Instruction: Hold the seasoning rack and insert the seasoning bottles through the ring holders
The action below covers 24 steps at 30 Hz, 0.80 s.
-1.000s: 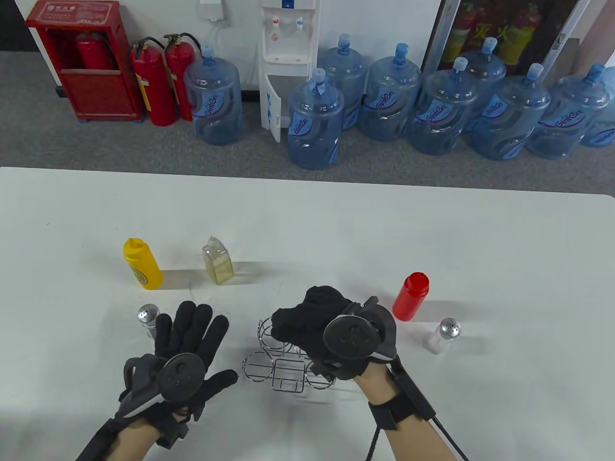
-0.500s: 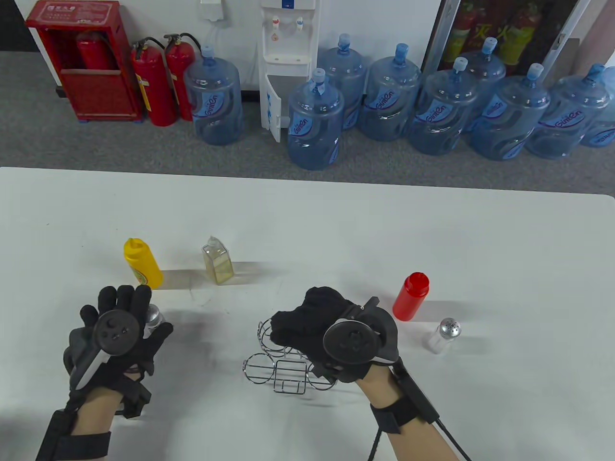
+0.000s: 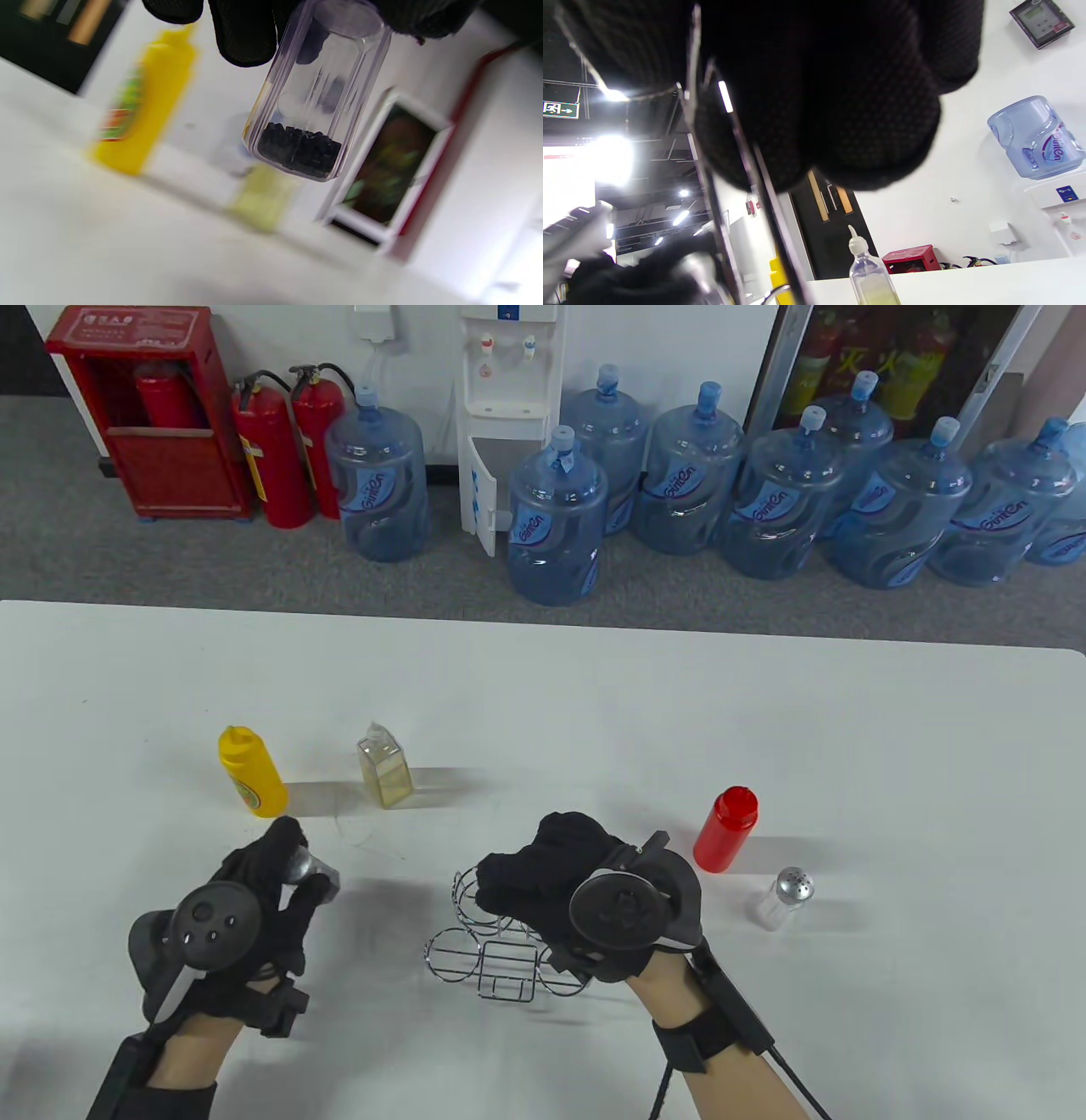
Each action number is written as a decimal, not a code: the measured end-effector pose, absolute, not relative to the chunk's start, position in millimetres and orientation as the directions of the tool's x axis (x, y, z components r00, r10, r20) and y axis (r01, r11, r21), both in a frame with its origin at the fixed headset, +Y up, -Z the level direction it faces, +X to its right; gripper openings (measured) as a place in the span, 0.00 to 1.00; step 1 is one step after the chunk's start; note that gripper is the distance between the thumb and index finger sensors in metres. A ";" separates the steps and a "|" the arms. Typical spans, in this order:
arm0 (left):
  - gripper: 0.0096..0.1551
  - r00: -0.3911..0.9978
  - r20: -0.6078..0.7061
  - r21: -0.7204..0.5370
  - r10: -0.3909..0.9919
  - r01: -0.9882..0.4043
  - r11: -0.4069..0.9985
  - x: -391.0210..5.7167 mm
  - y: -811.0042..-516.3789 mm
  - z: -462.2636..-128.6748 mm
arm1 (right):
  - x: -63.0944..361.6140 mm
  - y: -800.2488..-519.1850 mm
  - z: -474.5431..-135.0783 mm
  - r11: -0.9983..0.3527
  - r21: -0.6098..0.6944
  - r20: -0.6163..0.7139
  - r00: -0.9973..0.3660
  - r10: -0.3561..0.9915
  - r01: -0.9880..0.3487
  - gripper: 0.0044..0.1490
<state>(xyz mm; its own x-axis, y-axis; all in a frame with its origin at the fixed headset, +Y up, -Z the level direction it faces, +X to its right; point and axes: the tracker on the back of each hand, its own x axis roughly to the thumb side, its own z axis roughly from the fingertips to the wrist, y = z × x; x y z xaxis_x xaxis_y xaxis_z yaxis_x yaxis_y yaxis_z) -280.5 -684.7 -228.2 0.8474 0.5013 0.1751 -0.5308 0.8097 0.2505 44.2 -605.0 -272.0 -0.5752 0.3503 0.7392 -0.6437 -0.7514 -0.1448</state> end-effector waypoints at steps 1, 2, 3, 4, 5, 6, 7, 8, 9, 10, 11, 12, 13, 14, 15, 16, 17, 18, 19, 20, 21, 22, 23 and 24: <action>0.41 0.820 0.233 0.266 0.523 -0.571 0.777 -270.6 -680.1 -220.6 | 43.6 -605.8 -272.2 -0.751 -0.146 0.737 -0.577 0.352 -0.644 0.31; 0.41 0.787 0.302 0.261 0.538 -0.611 0.747 -260.5 -677.1 -214.6 | 42.7 -606.7 -272.3 -0.754 -0.146 0.736 -0.580 0.351 -0.641 0.31; 0.41 0.751 0.368 0.236 0.548 -0.645 0.727 -250.0 -675.7 -209.1 | 41.5 -607.8 -272.3 -0.756 -0.147 0.734 -0.582 0.349 -0.638 0.31; 0.41 0.723 0.416 0.210 0.552 -0.667 0.715 -241.8 -676.1 -205.9 | 40.6 -608.6 -272.3 -0.758 -0.148 0.733 -0.585 0.347 -0.635 0.31; 0.41 0.704 0.442 0.187 0.556 -0.678 0.710 -231.9 -677.7 -201.7 | 39.3 -609.8 -272.1 -0.761 -0.151 0.732 -0.589 0.343 -0.631 0.31; 0.41 0.688 0.472 0.162 0.551 -0.682 0.713 -224.7 -679.6 -199.9 | 38.2 -610.9 -271.9 -0.764 -0.153 0.732 -0.591 0.339 -0.627 0.32; 0.41 0.685 0.494 0.136 0.536 -0.670 0.730 -217.0 -682.2 -198.9 | 37.3 -611.8 -271.8 -0.765 -0.154 0.733 -0.591 0.336 -0.625 0.32; 0.41 0.700 0.499 0.133 0.511 -0.644 0.753 -210.9 -685.8 -198.5 | 36.4 -612.7 -271.9 -0.766 -0.154 0.733 -0.592 0.335 -0.624 0.32; 0.41 0.722 0.489 0.132 0.489 -0.616 0.777 -206.6 -689.4 -199.4 | 35.7 -613.4 -272.0 -0.767 -0.153 0.732 -0.593 0.335 -0.623 0.32; 0.41 0.740 0.488 0.119 0.463 -0.582 0.804 -202.1 -695.3 -200.8 | 34.9 -614.2 -272.1 -0.769 -0.152 0.732 -0.593 0.335 -0.621 0.32; 0.41 0.748 0.487 0.114 0.451 -0.567 0.816 -199.9 -698.7 -201.5 | 34.5 -614.6 -272.1 -0.769 -0.153 0.732 -0.594 0.334 -0.621 0.32; 0.41 0.767 0.478 0.113 0.428 -0.537 0.836 -196.8 -703.0 -202.4 | 34.0 -615.0 -272.0 -0.770 -0.152 0.733 -0.593 0.333 -0.620 0.32; 0.41 0.781 0.473 0.112 0.407 -0.512 0.852 -195.0 -705.3 -203.1 | 33.8 -615.0 -272.0 -0.771 -0.151 0.733 -0.593 0.333 -0.619 0.32; 0.41 0.803 0.466 0.125 0.372 -0.476 0.871 -192.9 -707.4 -203.1 | 33.8 -614.9 -271.9 -0.770 -0.147 0.734 -0.590 0.336 -0.621 0.32; 0.41 0.824 0.458 0.145 0.334 -0.440 0.886 -191.3 -708.0 -203.1 | 34.1 -614.8 -271.9 -0.768 -0.144 0.735 -0.587 0.339 -0.624 0.32; 0.41 0.842 0.447 0.159 0.302 -0.407 0.900 -189.7 -708.0 -203.3 | 34.3 -614.4 -271.9 -0.767 -0.139 0.736 -0.584 0.343 -0.626 0.32; 0.41 0.857 0.437 0.166 0.274 -0.376 0.911 -188.1 -708.0 -203.4 | 34.3 -614.2 -271.8 -0.767 -0.136 0.738 -0.581 0.343 -0.627 0.32; 0.41 0.870 0.431 0.176 0.240 -0.342 0.923 -186.2 -708.4 -203.0 | 34.5 -613.9 -271.7 -0.763 -0.136 0.739 -0.578 0.347 -0.632 0.32; 0.40 0.878 0.429 0.185 0.214 -0.317 0.930 -185.3 -708.8 -203.0 | 34.7 -613.6 -271.7 -0.762 -0.136 0.739 -0.577 0.348 -0.633 0.32; 0.40 0.888 0.416 0.187 0.195 -0.294 0.937 -184.6 -709.6 -203.6 | 34.6 -613.3 -271.3 -0.762 -0.131 0.740 -0.574 0.351 -0.635 0.32; 0.43 0.893 0.409 0.178 0.188 -0.280 0.943 -184.7 -710.0 -204.4 | 34.4 -612.7 -271.3 -0.766 -0.132 0.740 -0.577 0.347 -0.630 0.32; 0.46 0.889 0.413 0.166 0.198 -0.288 0.943 -187.0 -710.1 -205.5 | 33.9 -612.5 -270.8 -0.766 -0.136 0.742 -0.577 0.341 -0.628 0.32; 0.49 0.881 0.411 0.148 0.235 -0.319 0.936 -189.5 -709.7 -206.9 | 33.5 -612.3 -270.5 -0.769 -0.135 0.743 -0.577 0.339 -0.625 0.32; 0.51 0.872 0.404 0.133 0.277 -0.355 0.925 -192.8 -708.2 -208.1 | 33.4 -612.0 -270.2 -0.770 -0.134 0.744 -0.577 0.338 -0.624 0.32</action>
